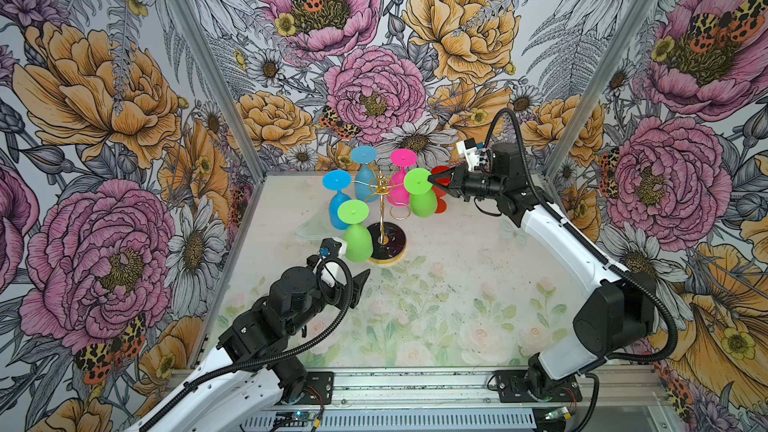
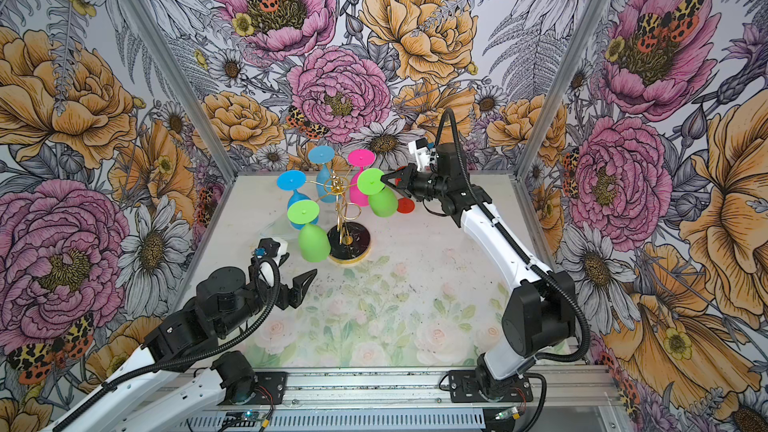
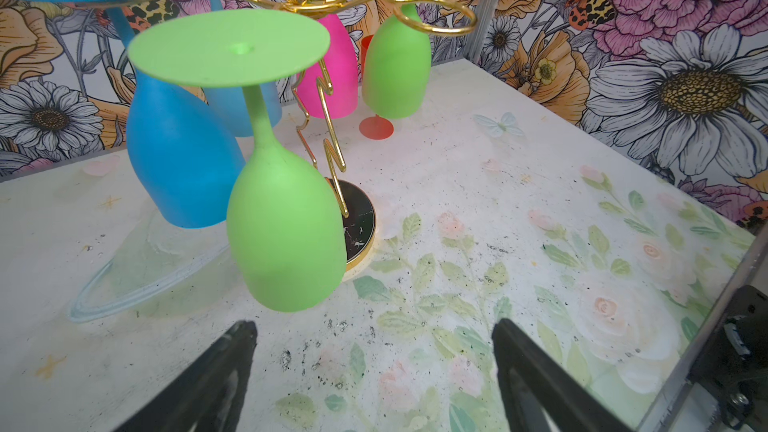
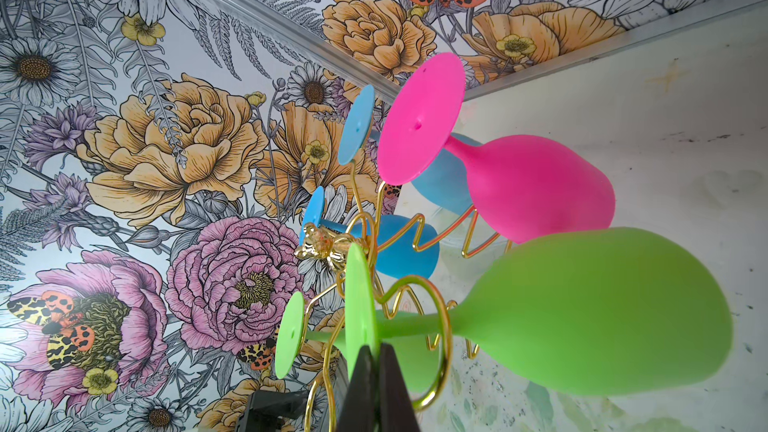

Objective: Take the wine glass off the wine glass rack
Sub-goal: 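Pull the green glass off the rack arm toward the robot with the right gripper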

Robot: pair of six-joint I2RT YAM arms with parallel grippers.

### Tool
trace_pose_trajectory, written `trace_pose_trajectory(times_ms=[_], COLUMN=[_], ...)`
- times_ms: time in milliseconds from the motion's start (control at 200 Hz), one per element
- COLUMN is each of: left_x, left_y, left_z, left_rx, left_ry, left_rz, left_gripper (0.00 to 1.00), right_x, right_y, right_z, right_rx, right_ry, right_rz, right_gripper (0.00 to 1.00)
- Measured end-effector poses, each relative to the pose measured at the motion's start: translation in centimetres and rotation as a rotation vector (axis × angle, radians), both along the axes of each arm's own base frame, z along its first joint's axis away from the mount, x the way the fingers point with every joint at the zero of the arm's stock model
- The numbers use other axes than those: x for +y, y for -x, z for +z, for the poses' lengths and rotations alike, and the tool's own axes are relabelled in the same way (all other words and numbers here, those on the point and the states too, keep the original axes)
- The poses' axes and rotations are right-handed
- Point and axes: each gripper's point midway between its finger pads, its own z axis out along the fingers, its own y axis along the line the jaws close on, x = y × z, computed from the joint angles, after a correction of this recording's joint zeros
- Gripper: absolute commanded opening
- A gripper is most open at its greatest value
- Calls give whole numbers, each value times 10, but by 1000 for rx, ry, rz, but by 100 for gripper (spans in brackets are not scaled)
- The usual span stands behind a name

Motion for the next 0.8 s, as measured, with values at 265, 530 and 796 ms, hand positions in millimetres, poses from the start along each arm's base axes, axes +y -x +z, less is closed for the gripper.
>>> trace_pose_trajectory(times_ms=[265, 530, 796], left_x=[0, 0, 0], left_y=[0, 1, 1], left_z=[0, 1, 1], left_rx=[0, -3, -3], left_ry=[0, 4, 4], left_rz=[-2, -2, -2], left_gripper=[91, 91, 91], right_x=[10, 21, 24], right_y=[2, -1, 1], right_z=[4, -8, -8], right_rx=[-10, 16, 16], right_ry=[-17, -13, -13], right_rz=[17, 36, 44], right_gripper=[0, 0, 0])
